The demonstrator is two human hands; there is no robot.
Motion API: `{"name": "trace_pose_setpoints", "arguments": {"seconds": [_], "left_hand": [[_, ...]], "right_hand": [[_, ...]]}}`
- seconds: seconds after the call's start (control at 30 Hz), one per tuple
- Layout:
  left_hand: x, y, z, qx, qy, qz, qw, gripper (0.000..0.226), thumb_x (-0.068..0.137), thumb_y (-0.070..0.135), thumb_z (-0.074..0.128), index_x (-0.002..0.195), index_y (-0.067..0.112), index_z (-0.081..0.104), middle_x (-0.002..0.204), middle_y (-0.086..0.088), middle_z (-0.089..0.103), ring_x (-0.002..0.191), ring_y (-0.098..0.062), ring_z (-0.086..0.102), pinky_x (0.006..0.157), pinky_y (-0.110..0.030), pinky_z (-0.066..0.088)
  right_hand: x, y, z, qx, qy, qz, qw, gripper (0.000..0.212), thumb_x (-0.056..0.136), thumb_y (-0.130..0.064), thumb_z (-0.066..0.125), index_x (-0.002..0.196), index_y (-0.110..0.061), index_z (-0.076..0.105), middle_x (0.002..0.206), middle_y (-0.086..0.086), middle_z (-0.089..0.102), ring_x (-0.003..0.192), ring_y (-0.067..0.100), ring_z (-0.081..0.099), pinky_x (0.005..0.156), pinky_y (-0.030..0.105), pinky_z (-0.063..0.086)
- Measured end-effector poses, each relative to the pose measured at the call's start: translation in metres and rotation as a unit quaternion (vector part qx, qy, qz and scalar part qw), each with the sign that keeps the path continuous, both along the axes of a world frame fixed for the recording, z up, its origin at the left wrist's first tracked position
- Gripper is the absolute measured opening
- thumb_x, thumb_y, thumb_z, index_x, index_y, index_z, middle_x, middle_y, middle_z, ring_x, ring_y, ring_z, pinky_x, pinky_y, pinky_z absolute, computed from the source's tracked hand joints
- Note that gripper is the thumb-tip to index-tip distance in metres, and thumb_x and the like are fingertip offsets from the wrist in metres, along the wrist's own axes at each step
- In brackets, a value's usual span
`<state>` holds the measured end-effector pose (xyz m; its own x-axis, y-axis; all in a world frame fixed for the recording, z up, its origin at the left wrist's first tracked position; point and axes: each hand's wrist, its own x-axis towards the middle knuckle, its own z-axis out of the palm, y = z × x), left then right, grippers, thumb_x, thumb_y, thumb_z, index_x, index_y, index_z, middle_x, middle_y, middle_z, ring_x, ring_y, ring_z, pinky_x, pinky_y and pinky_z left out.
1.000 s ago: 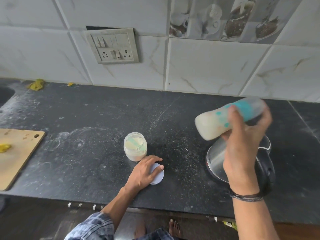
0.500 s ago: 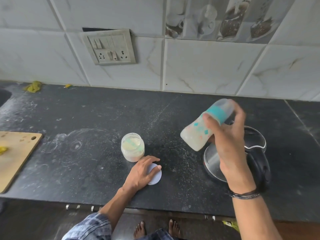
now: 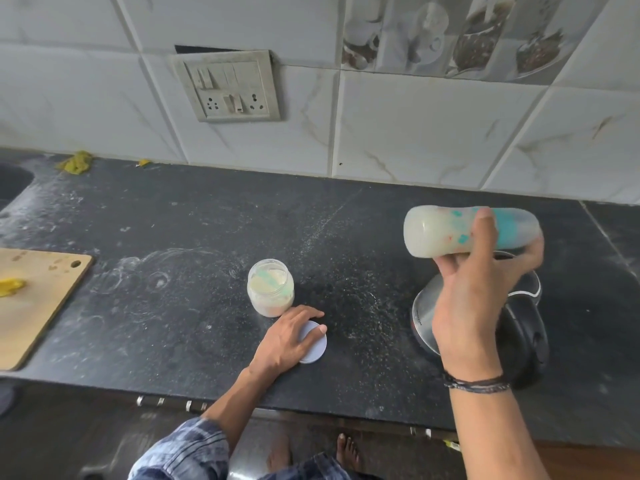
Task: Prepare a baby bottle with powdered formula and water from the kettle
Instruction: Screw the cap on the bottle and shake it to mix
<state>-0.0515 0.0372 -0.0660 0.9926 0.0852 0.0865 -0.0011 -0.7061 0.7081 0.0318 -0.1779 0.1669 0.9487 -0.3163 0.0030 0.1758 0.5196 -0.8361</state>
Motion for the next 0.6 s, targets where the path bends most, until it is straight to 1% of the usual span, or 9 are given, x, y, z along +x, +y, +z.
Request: {"name": "trace_pose_setpoints", "arguments": {"seconds": [0.03,0.13,0.17,0.27,0.3,0.33,0.4,0.47,0.6], "left_hand": [[-0.001,0.001,0.0,0.0,-0.001,-0.001,1.0,0.047,0.098,0.067,0.045,0.124,0.032,0.063,0.125,0.023,0.059,0.121,0.007,0.049,0.101,-0.018,0.038],[-0.001,0.002,0.0,-0.001,-0.004,-0.001,1.0,0.046,0.098,0.068,0.045,0.124,0.033,0.063,0.124,0.025,0.059,0.12,0.009,0.048,0.099,-0.012,0.035],[-0.001,0.002,0.0,-0.001,-0.004,-0.002,1.0,0.046,0.098,0.068,0.045,0.124,0.033,0.063,0.124,0.025,0.059,0.12,0.009,0.048,0.098,-0.011,0.034],[0.0,0.001,0.001,0.0,-0.003,-0.002,1.0,0.047,0.098,0.068,0.044,0.124,0.034,0.063,0.125,0.025,0.059,0.12,0.009,0.048,0.097,-0.01,0.033],[0.0,0.001,0.001,0.0,-0.002,-0.001,1.0,0.047,0.098,0.068,0.044,0.124,0.034,0.063,0.125,0.025,0.058,0.12,0.009,0.048,0.097,-0.01,0.033],[-0.001,0.001,0.001,-0.001,-0.002,-0.001,1.0,0.047,0.098,0.069,0.044,0.124,0.034,0.063,0.125,0.025,0.058,0.12,0.009,0.048,0.097,-0.01,0.033],[-0.002,0.002,0.0,-0.002,-0.004,-0.001,1.0,0.048,0.097,0.069,0.044,0.123,0.034,0.063,0.124,0.025,0.059,0.12,0.009,0.048,0.097,-0.011,0.034],[-0.001,0.002,0.001,-0.003,-0.004,-0.004,1.0,0.048,0.097,0.068,0.045,0.123,0.033,0.063,0.123,0.023,0.059,0.119,0.008,0.049,0.098,-0.013,0.036],[0.0,0.0,0.003,-0.007,0.003,-0.003,1.0,0.046,0.098,0.065,0.047,0.124,0.031,0.064,0.124,0.022,0.06,0.12,0.004,0.05,0.1,-0.02,0.04]], "right_hand": [[0.001,0.002,-0.001,-0.011,0.009,0.01,1.0,0.071,0.09,-0.031,0.08,0.145,-0.029,0.034,0.131,-0.002,0.063,0.113,0.014,0.072,0.079,0.04,0.064],[0.0,0.005,-0.011,-0.112,0.024,0.1,0.988,0.06,0.096,-0.016,0.075,0.142,-0.028,0.039,0.101,-0.019,0.075,0.095,0.005,0.075,0.07,0.032,0.063],[-0.001,0.004,-0.012,-0.106,0.023,0.089,0.99,0.061,0.096,-0.016,0.076,0.143,-0.028,0.038,0.101,-0.02,0.075,0.095,0.005,0.075,0.07,0.032,0.062],[0.001,-0.002,-0.01,-0.015,0.007,-0.014,1.0,0.07,0.092,-0.027,0.079,0.145,-0.03,0.033,0.131,-0.003,0.064,0.111,0.011,0.072,0.078,0.039,0.063],[0.002,-0.002,-0.01,-0.008,0.003,-0.026,1.0,0.072,0.092,-0.029,0.079,0.146,-0.03,0.032,0.134,0.0,0.061,0.114,0.013,0.071,0.08,0.04,0.063],[0.002,-0.002,-0.012,-0.024,0.007,-0.013,1.0,0.07,0.093,-0.028,0.079,0.145,-0.031,0.033,0.132,-0.002,0.063,0.113,0.012,0.072,0.08,0.04,0.063],[0.0,0.001,-0.017,-0.103,0.014,0.079,0.991,0.063,0.095,-0.019,0.078,0.142,-0.032,0.038,0.113,-0.011,0.073,0.101,0.008,0.074,0.077,0.038,0.063],[-0.003,0.003,-0.019,-0.122,-0.005,0.122,0.985,0.066,0.094,-0.015,0.078,0.144,-0.033,0.039,0.103,-0.012,0.076,0.097,0.009,0.074,0.078,0.037,0.063],[-0.001,0.006,-0.014,-0.053,-0.03,0.02,0.998,0.074,0.088,-0.031,0.083,0.145,-0.035,0.036,0.125,-0.009,0.068,0.108,0.011,0.073,0.078,0.041,0.063]]}}
